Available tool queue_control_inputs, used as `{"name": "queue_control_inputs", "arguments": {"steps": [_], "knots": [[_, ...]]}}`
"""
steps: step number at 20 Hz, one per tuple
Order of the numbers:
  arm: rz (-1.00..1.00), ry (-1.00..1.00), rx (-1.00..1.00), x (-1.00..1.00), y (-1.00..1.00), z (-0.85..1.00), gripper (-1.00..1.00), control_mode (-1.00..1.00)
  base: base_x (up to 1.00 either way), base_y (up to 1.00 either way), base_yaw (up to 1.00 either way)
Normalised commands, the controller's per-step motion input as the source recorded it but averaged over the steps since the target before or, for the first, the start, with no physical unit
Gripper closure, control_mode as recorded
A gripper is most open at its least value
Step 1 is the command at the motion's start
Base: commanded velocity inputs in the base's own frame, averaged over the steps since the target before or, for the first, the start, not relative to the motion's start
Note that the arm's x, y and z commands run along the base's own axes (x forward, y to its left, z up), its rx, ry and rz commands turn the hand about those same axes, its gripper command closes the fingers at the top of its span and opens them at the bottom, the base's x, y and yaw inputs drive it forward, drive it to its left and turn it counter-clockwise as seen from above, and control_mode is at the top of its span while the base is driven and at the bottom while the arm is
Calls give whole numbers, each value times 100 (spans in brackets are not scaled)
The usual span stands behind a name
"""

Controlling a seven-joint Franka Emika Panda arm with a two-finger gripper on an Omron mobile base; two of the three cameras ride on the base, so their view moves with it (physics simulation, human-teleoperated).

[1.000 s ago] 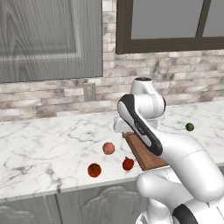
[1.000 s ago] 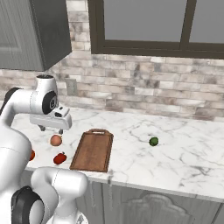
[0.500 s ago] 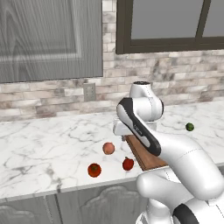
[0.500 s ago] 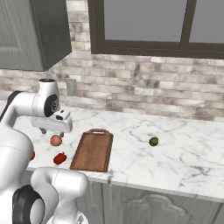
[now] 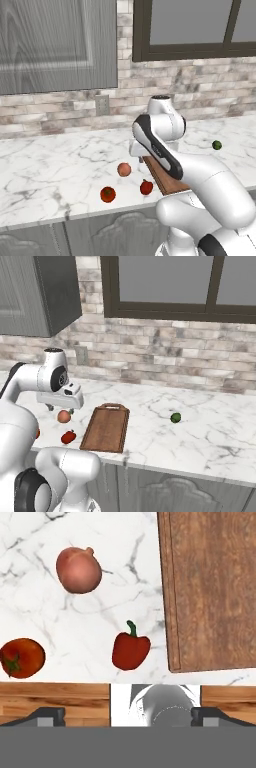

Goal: Place the avocado, onion, tomato, and bell pepper on the cutting board.

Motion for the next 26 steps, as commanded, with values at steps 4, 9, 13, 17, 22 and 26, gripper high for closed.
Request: {"name": "queue_control_inputs", "arguments": {"steps": [4, 9, 13, 17, 22, 26], "knots": [[0, 0, 0, 23, 0, -10, -100, -100, 0, 0, 0], [0, 0, 0, 31, 1, -16, -100, -100, 0, 0, 0], [0, 0, 0, 2, 0, -27, -100, -100, 0, 0, 0], [0, 0, 0, 0, 2, -41, -100, -100, 0, 0, 0], [0, 0, 0, 0, 0, -39, -100, -100, 0, 0, 0], [0, 1, 0, 0, 0, -32, -100, -100, 0, 0, 0]]}}
